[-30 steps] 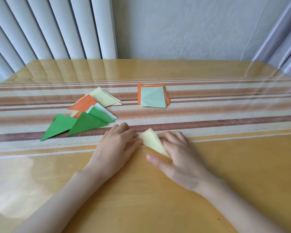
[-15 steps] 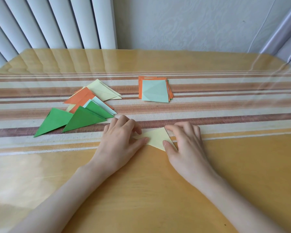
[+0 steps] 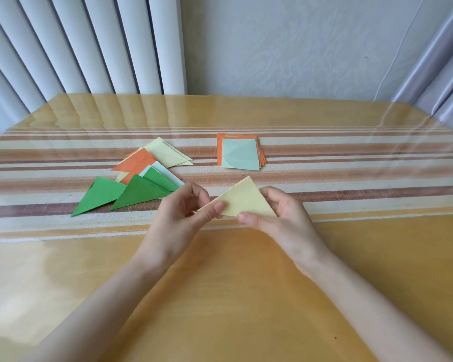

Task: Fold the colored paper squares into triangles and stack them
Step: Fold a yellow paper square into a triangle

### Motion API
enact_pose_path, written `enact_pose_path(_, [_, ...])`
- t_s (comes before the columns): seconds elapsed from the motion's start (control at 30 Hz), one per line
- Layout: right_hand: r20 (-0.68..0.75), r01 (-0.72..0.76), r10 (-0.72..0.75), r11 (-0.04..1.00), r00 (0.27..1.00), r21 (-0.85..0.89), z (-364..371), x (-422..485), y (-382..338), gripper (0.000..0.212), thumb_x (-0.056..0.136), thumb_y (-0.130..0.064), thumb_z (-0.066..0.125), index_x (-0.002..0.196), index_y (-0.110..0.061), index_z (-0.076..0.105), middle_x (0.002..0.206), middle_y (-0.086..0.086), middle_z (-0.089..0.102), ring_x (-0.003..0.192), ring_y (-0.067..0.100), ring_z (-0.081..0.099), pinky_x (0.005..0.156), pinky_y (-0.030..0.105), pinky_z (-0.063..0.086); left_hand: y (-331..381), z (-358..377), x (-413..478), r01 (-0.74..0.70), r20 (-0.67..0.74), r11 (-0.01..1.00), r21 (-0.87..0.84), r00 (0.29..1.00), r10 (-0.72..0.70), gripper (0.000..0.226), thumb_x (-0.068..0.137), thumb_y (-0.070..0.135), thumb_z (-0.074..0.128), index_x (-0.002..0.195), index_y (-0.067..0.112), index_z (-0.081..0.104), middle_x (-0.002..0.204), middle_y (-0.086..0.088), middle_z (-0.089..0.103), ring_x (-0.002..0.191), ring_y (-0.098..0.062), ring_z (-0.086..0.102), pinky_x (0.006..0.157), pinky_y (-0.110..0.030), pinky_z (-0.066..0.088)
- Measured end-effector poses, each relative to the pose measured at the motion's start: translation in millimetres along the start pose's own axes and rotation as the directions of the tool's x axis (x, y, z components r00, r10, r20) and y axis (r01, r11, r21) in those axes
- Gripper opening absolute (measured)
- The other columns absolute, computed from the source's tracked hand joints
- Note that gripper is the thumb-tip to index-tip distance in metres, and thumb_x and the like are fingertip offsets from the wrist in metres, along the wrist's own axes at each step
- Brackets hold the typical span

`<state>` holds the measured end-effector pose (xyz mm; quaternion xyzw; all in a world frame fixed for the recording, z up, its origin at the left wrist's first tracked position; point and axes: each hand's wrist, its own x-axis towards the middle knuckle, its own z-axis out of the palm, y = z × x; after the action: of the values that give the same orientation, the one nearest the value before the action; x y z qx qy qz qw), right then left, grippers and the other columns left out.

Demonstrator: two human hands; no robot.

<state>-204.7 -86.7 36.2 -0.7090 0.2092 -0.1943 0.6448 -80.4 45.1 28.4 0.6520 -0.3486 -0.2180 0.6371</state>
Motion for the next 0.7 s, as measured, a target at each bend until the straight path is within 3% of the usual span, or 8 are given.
enact_pose_path(0.13, [0.049, 0.026, -0.024, 0.999, 0.998, -0.037, 16, 2, -14, 0.025, 0.076, -0.001, 0.076, 0.099, -0.009, 0.069, 0.091, 0.006, 0.074, 0.088, 0.017, 0.069, 0.082, 0.029, 0.052, 10, -7, -16, -0.006, -0.016, 1.000, -0.018, 1.000, 0.006, 0.027, 0.077, 0.027, 0.067, 0.077, 0.008, 0.048, 0.072, -0.004, 0.073, 0.072, -0.014, 0.068, 0.073, -0.025, 0.051])
enact_pose_path(0.23, [0.053, -0.008, 0.014, 0.995, 0.999, -0.103, 25, 1, -17, 0.016, 0.075, -0.005, 0.078, 0.088, -0.013, 0.071, 0.082, 0.000, 0.074, 0.078, 0.012, 0.068, 0.075, 0.024, 0.050, 12, -19, -24, 0.019, -0.017, 0.995, 0.094, 1.000, -0.017, 0.025, 0.075, 0.031, 0.079, 0.079, 0.012, 0.063, 0.077, -0.003, 0.074, 0.076, -0.023, 0.068, 0.077, -0.037, 0.049])
enact_pose_path(0.3, [0.064, -0.053, 0.061, 0.990, 0.996, -0.129, 29, 0, -19, 0.013, 0.076, -0.007, 0.077, 0.088, -0.008, 0.071, 0.086, 0.010, 0.074, 0.078, 0.015, 0.066, 0.075, 0.027, 0.048, 15, -27, -30, 0.054, -0.023, 0.989, 0.136, 0.998, -0.051, 0.017, 0.073, 0.033, 0.077, 0.077, 0.018, 0.070, 0.075, -0.001, 0.074, 0.071, -0.014, 0.064, 0.075, -0.029, 0.048])
enact_pose_path(0.4, [0.060, -0.087, 0.096, 0.986, 0.994, -0.141, 33, -1, -22, 0.009, 0.077, -0.006, 0.075, 0.081, -0.012, 0.069, 0.083, 0.009, 0.074, 0.075, 0.012, 0.065, 0.072, 0.019, 0.045, 18, -36, -37, 0.124, -0.070, 0.986, 0.111, 0.991, -0.117, 0.014, 0.072, 0.030, 0.071, 0.078, 0.018, 0.071, 0.070, 0.000, 0.073, 0.061, -0.005, 0.056, 0.066, -0.014, 0.045])
enact_pose_path(0.57, [0.033, -0.096, 0.099, 0.992, 0.995, -0.084, 42, 0, -23, 0.009, 0.078, -0.005, 0.075, 0.081, -0.012, 0.070, 0.079, 0.004, 0.075, 0.075, 0.011, 0.069, 0.073, 0.012, 0.047, 19, -50, -44, 0.188, -0.130, 0.979, 0.083, 0.976, -0.177, 0.024, 0.070, 0.032, 0.072, 0.080, 0.010, 0.072, 0.071, -0.001, 0.074, 0.060, -0.006, 0.054, 0.065, -0.015, 0.045])
enact_pose_path(0.7, [-0.022, -0.107, 0.106, 0.991, 0.994, -0.081, 48, -1, -17, 0.008, 0.077, -0.005, 0.076, 0.081, -0.010, 0.071, 0.076, 0.003, 0.074, 0.069, 0.005, 0.065, 0.066, 0.008, 0.045, 15, -52, -45, 0.212, -0.151, 0.973, 0.088, 0.969, -0.198, 0.012, 0.082, 0.017, 0.071, 0.073, 0.010, 0.068, 0.070, 0.000, 0.074, 0.053, -0.001, 0.052, 0.055, -0.009, 0.039])
